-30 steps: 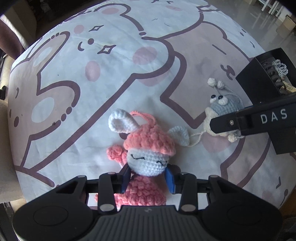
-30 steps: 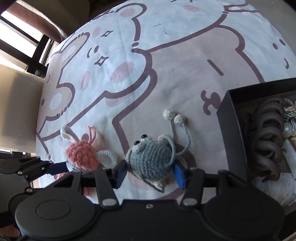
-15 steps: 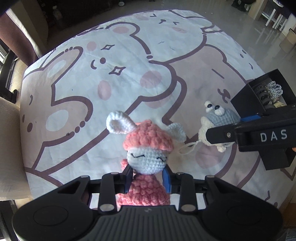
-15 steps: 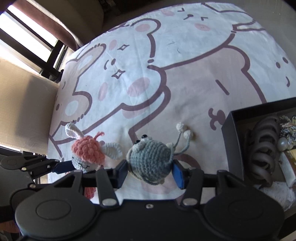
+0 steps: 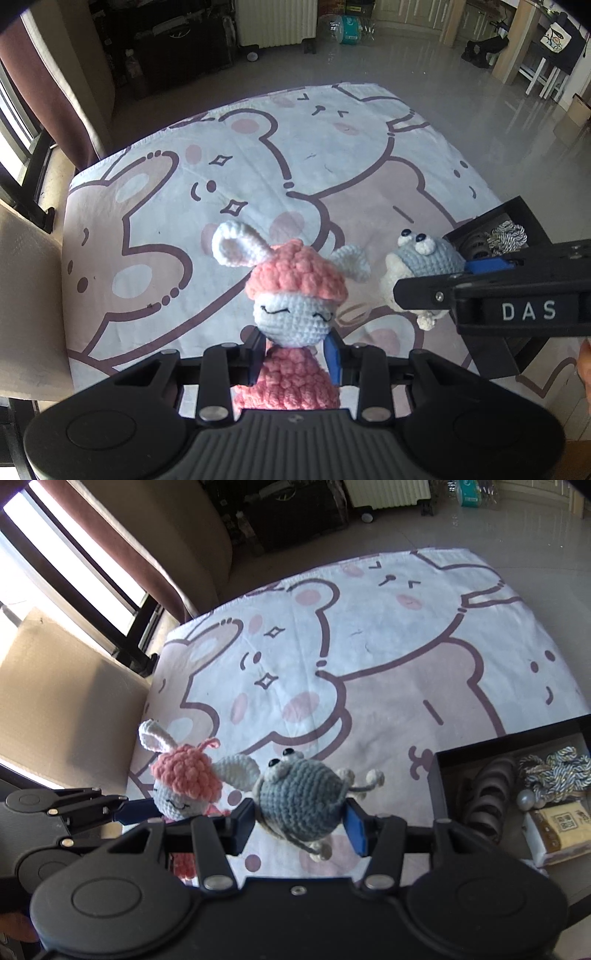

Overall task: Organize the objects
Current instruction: 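Carry the pink octopus with the left tool while the right tool carries the grey mouse over the black box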

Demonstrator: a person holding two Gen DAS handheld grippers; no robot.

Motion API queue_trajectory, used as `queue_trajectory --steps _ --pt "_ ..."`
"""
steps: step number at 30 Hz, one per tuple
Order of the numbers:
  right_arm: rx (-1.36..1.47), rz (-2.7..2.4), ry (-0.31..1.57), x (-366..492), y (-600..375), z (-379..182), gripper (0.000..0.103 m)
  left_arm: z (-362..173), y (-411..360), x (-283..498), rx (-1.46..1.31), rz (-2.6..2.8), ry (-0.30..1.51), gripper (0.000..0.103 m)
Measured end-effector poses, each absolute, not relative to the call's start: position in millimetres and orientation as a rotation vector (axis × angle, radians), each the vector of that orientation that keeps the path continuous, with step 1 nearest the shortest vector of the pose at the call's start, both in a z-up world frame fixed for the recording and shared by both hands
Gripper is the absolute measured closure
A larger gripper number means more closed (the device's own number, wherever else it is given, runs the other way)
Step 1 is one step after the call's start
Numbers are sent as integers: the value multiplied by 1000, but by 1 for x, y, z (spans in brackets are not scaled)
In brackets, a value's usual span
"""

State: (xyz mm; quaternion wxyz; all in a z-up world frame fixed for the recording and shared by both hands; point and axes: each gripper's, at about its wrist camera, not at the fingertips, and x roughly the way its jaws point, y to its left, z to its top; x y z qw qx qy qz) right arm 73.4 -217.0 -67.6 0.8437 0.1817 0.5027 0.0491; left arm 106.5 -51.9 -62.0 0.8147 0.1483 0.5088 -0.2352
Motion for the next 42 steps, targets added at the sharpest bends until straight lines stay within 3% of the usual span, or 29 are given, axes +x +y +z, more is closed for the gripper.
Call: queue_trajectory --steps 24,42 --pt "429 15 928 32 -283 -12 50 -5 -103 85 187 -557 946 68" --pt "495 -158 914 -12 -375 -11 50 -4 -187 63 181 -746 945 68"
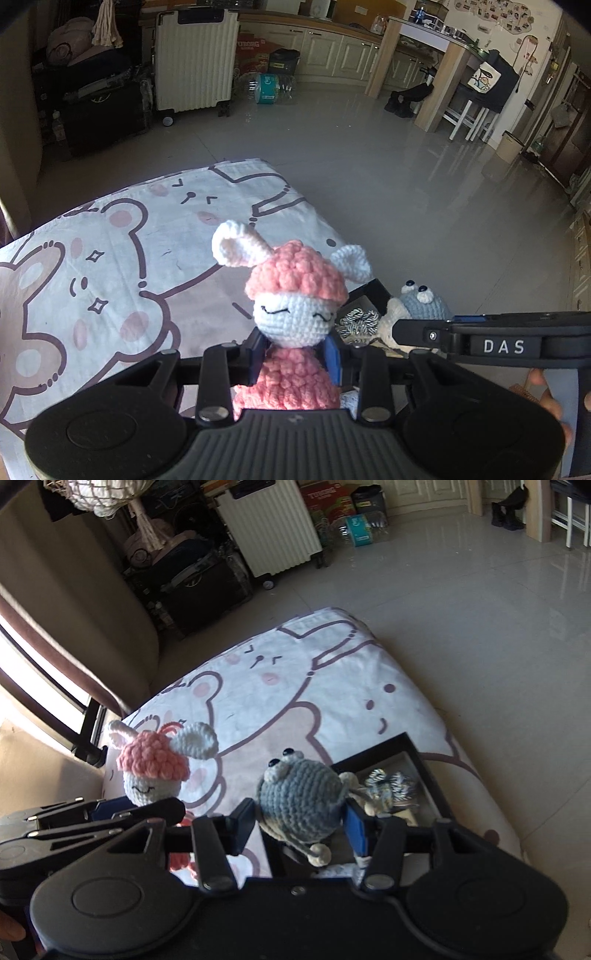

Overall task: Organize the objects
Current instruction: 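Carry the pink octopus with the left tool while the right tool carries the grey mouse over the black box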

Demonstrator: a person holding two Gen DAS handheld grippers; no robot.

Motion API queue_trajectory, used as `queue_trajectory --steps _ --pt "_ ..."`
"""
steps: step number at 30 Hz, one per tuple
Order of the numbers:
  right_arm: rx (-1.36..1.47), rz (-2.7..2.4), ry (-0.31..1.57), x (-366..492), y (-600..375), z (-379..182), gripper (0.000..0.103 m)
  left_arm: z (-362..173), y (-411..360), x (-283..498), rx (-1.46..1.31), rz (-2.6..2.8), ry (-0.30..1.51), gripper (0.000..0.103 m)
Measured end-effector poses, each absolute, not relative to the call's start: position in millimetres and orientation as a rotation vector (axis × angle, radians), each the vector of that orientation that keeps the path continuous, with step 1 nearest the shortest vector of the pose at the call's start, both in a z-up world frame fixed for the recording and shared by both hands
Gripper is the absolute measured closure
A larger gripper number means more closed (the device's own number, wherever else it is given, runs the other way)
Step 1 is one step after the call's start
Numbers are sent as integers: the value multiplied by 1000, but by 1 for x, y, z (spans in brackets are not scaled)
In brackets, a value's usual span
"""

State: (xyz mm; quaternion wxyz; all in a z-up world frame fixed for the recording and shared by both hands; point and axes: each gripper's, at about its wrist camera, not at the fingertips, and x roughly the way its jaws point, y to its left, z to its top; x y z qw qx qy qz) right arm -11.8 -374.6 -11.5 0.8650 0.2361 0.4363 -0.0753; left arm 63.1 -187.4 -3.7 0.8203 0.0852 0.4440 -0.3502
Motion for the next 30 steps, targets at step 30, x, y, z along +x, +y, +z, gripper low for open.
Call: queue_trajectory --steps 30 --pt "488 -323 1206 -11 -409 -100 26 -38 -232 60 215 -854 1016 68"
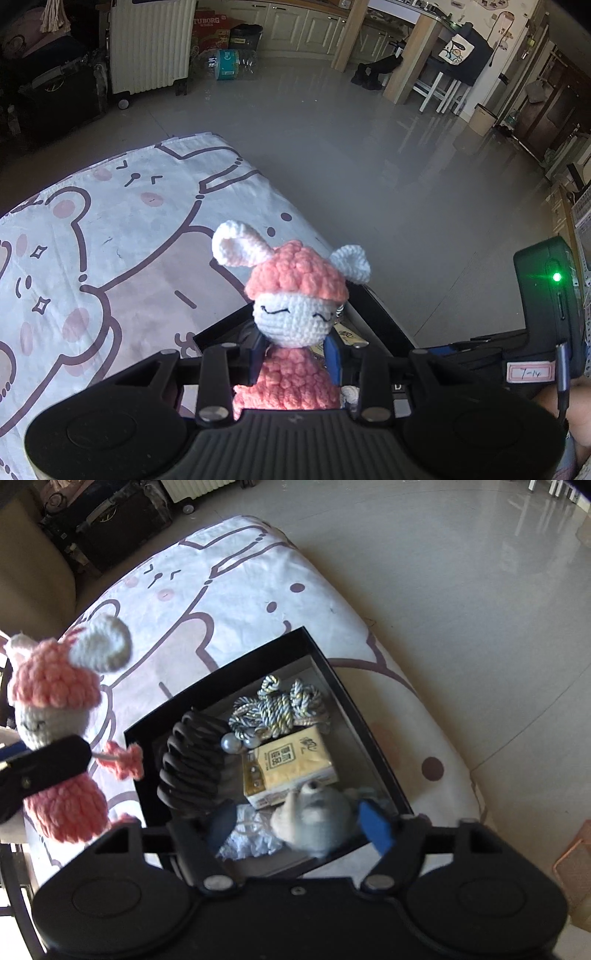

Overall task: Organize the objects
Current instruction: 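Carry the pink octopus with the left tool while the right tool carries the grey mouse over the black box, then lower the pink octopus into the box with the left tool while the right gripper releases the grey mouse inside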

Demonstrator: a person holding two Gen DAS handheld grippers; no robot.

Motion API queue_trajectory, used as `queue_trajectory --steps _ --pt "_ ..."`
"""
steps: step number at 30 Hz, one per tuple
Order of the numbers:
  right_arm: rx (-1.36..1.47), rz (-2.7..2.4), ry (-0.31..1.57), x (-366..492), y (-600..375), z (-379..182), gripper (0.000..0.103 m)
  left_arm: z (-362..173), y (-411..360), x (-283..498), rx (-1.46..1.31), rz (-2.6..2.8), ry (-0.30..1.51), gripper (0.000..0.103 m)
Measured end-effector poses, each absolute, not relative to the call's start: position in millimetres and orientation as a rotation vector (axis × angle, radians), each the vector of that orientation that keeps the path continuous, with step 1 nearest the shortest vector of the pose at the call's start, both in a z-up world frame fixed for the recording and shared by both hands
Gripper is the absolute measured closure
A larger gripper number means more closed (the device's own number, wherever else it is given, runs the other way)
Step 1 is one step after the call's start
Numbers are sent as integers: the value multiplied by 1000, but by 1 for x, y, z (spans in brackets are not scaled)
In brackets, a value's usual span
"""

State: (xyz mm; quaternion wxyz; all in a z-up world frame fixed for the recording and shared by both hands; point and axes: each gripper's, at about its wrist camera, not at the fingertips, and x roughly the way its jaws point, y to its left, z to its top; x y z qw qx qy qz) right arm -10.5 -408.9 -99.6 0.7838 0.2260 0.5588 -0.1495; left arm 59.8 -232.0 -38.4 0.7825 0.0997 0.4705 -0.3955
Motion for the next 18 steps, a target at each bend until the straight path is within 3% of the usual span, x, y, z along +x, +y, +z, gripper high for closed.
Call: queue_trajectory --steps 7,18 --pt "525 -340 1159 -14 -418 -94 35 -56 -239 57 232 -898 1065 68" --pt "612 -390 1082 -22 -433 -82 40 -88 -256 50 311 -956 1164 68"
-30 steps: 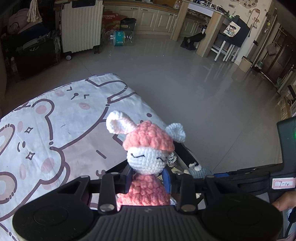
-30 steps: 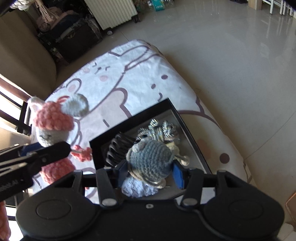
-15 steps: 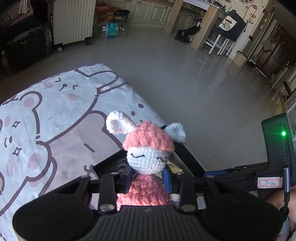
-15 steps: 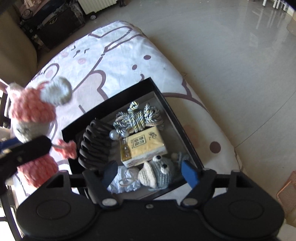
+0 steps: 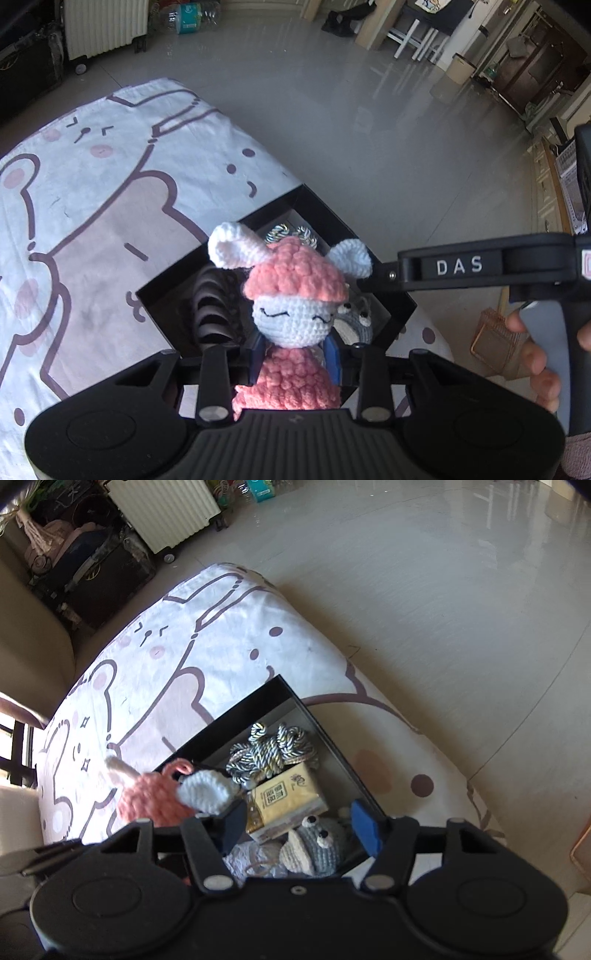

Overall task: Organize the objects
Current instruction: 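Lower the pink octopus into the box with the left tool while the right gripper releases the grey mouse inside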

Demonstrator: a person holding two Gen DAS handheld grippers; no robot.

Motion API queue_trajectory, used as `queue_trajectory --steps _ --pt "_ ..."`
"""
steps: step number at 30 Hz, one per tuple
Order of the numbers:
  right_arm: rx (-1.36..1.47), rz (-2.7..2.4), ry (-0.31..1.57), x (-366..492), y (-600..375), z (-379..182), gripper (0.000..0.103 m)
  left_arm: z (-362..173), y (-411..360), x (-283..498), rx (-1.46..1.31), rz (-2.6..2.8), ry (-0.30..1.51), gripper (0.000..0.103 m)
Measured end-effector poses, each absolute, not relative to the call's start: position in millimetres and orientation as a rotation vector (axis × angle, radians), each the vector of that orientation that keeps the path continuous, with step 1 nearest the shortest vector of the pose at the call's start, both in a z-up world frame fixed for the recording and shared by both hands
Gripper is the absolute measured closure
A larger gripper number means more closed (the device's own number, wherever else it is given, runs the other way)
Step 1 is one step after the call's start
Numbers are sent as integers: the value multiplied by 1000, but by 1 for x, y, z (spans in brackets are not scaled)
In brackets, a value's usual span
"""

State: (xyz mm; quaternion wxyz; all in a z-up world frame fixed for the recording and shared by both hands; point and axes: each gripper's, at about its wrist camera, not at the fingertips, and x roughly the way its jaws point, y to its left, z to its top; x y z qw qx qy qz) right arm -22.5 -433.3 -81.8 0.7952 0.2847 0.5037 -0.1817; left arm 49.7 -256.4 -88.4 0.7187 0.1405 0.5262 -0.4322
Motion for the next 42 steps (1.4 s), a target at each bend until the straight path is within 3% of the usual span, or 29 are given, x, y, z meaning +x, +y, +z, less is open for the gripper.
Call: queue_trajectory --steps 14,16,18,20,24,26,28,30,34,42 --pt "653 -420 1084 -27 -442 -86 42 -127 -268 49 396 -943 1305 69" --pt "643 -409 1093 -25 -439 -86 42 -130 -269 49 419 -932 1299 65" --pt "637 -401 1096 -24 -437 -86 42 -127 -267 52 398 -927 1302 51" --pt "637 -396 1096 -24 -436 -86 42 -120 -264 54 371 -923 1285 43" --pt "641 -394 1093 -24 -436 -85 42 -108 -257 59 309 -921 1270 43" --pt "642 -392 1091 -25 -435 -84 42 -102 -254 60 297 -911 1258 47" --pt "641 -389 1088 -25 -435 -83 42 -100 -251 61 288 -910 1258 64" --pt "641 -385 1085 -25 -434 -81 42 -101 -251 60 296 -905 1273 87" --pt "640 -382 1083 -25 -433 -80 42 -111 -254 55 372 -886 1280 97" --pt "636 -371 1094 -22 -432 -81 42 -126 -264 49 429 -903 1280 98"
